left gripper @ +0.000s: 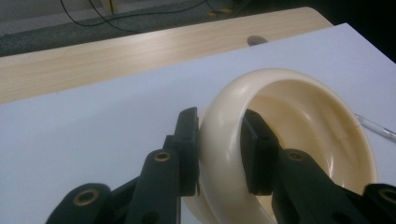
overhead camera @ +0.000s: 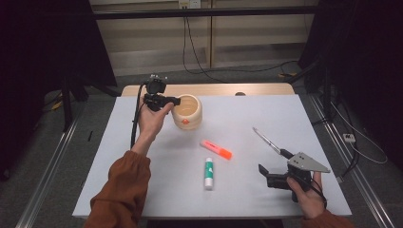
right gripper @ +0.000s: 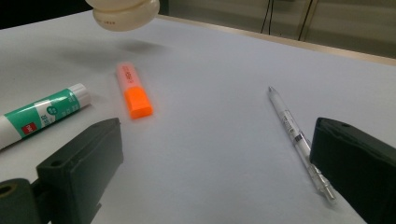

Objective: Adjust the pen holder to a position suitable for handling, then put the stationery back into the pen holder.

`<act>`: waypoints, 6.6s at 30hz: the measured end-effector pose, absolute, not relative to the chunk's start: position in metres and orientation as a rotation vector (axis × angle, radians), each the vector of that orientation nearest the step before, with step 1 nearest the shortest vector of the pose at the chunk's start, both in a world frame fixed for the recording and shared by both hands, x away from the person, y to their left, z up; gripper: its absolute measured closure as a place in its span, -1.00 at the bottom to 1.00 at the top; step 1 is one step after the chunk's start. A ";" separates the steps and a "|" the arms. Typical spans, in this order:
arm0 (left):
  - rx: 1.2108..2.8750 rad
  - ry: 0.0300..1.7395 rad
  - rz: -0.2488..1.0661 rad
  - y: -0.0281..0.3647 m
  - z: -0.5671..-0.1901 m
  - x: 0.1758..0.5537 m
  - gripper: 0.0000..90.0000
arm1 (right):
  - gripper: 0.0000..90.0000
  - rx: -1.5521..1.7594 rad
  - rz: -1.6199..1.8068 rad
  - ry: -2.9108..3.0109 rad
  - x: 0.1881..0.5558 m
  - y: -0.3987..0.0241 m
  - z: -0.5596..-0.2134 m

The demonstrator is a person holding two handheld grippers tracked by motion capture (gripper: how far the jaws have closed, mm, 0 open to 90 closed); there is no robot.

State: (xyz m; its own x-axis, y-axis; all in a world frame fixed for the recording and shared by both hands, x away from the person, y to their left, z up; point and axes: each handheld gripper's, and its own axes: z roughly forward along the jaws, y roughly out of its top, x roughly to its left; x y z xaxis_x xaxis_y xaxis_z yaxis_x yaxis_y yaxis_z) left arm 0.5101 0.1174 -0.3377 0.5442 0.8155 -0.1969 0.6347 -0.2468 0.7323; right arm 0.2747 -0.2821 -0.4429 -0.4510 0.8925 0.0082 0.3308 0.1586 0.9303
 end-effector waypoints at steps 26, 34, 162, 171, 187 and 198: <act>2.023 1.239 0.222 0.148 -0.357 0.433 0.58 | -0.95 1.164 1.274 1.870 0.276 -0.281 -0.443; 2.038 1.271 0.182 0.150 -0.369 0.424 0.57 | -0.95 1.163 1.273 1.873 0.276 -0.281 -0.443; 1.862 0.961 0.393 0.222 -0.424 0.316 -0.88 | -0.89 1.275 1.183 1.859 0.301 -0.301 -0.435; 1.857 0.965 0.385 0.223 -0.424 0.315 -0.88 | -0.84 1.304 1.130 1.930 0.328 -0.306 -0.431; 1.871 0.957 0.385 0.223 -0.424 0.316 -0.88 | -0.71 1.396 1.040 2.018 0.367 -0.311 -0.425; 1.876 0.949 0.388 0.218 -0.422 0.316 -0.88 | -0.59 1.419 0.946 2.207 0.394 -0.318 -0.421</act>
